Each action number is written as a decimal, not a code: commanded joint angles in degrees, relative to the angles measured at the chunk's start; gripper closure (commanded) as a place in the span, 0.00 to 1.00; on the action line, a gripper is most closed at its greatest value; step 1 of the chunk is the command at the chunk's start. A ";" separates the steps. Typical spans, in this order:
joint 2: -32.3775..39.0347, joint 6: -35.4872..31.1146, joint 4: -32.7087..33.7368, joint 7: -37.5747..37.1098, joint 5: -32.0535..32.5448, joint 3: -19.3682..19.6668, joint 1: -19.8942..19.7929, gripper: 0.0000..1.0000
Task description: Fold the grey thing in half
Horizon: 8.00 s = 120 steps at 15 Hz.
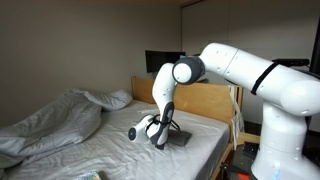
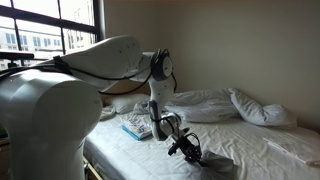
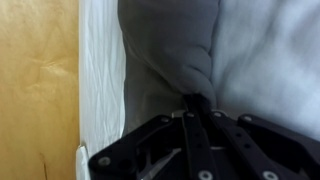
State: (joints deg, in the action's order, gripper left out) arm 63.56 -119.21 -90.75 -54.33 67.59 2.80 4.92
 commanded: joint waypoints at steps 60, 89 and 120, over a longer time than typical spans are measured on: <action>21.49 21.25 46.38 16.59 -30.73 12.19 -2.85 0.92; 21.75 22.68 44.41 13.56 -29.52 13.51 -0.93 0.92; 21.02 20.96 68.75 45.07 -42.35 12.13 -7.33 0.92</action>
State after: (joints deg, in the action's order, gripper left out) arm 84.59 -97.55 -24.45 -18.26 28.53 16.19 -0.95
